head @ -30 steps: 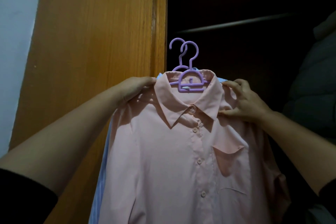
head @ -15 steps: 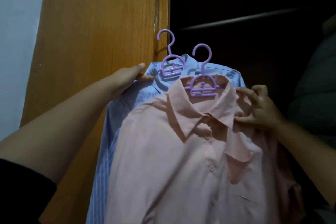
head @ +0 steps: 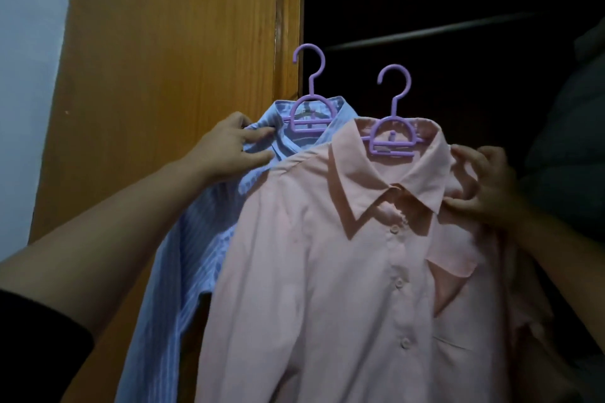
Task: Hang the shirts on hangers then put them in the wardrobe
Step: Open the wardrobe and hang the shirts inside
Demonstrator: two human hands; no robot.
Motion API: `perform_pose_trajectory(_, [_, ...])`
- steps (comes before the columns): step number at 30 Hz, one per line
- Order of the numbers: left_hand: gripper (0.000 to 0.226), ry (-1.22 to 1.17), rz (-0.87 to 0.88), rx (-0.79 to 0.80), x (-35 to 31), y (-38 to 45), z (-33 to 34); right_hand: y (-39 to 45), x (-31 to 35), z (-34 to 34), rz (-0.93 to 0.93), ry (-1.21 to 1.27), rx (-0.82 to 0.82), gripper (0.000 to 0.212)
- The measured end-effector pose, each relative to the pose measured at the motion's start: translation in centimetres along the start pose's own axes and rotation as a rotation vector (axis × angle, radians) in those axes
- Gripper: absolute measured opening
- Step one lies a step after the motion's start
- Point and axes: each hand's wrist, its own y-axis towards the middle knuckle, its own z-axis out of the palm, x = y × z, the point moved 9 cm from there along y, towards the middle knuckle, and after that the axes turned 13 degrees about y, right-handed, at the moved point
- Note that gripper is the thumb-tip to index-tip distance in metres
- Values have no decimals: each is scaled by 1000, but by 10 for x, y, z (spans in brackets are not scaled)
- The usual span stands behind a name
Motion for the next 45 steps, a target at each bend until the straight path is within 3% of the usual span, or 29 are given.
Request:
perform_pose_trajectory(2, [79,101,23,34,2,-1,3,-1,-6,-8,7,-16,-9,97])
perform_pose_trajectory(7, [99,213,63,8,2,-3,5,-2,3,-19,-58,-64,-10,90])
perform_pose_trajectory(17, [97,356,116,-143,2,-9,-1,3,6,-20,47,-114,55,94])
perform_pose_trajectory(26, [112,396,98,-138,6,-7,2,6,13,-28,56,-153,56,94])
perform_pose_trajectory(33, [111,384,108,-111,10,-2,4,1,20,-40,134,-228,98,92])
perform_pose_trajectory(45, [125,415,116,-36,-3,4,11,-8,51,-122,261,-498,131,92])
